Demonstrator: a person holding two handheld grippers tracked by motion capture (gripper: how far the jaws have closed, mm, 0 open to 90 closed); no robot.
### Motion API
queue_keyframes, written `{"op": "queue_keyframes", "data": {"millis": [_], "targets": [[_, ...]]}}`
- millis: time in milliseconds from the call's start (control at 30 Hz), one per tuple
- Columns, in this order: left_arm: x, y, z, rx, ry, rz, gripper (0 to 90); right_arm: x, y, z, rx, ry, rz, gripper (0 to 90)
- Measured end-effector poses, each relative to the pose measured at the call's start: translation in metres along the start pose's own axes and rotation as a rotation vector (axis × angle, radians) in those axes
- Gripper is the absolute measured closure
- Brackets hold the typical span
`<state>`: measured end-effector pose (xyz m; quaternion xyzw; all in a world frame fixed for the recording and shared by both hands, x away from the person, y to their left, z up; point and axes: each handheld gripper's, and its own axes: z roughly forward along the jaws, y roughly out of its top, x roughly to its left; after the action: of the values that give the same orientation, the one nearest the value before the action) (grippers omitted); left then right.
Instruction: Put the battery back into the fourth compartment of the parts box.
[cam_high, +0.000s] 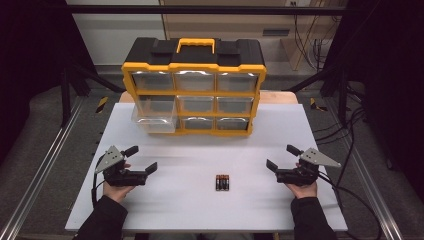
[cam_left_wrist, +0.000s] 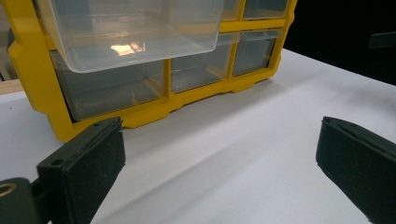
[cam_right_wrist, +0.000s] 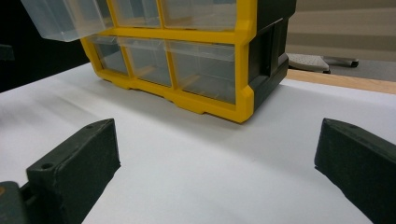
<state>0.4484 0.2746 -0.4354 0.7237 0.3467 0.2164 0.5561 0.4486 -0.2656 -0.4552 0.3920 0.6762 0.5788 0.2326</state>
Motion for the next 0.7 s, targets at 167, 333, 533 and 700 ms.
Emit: {"op": "queue_keyframes", "data": {"millis": [167,333,533,700], "targets": [[-0.002,0.000,0.001,0.002,0.000,-0.005,0.9,0.000,0.000,-0.001,0.000,-0.001,0.001,0.4],[-0.006,0.001,0.002,-0.003,-0.009,-0.004,0.8,0.001,0.000,-0.001,-0.001,0.002,0.000,0.4],[-0.012,0.003,0.005,-0.003,-0.023,-0.004,0.8,0.000,0.000,-0.001,0.005,0.002,-0.005,0.4],[-0.017,0.005,0.008,-0.002,-0.025,-0.005,0.8,0.000,0.000,0.000,0.007,0.005,-0.007,0.4]]}}
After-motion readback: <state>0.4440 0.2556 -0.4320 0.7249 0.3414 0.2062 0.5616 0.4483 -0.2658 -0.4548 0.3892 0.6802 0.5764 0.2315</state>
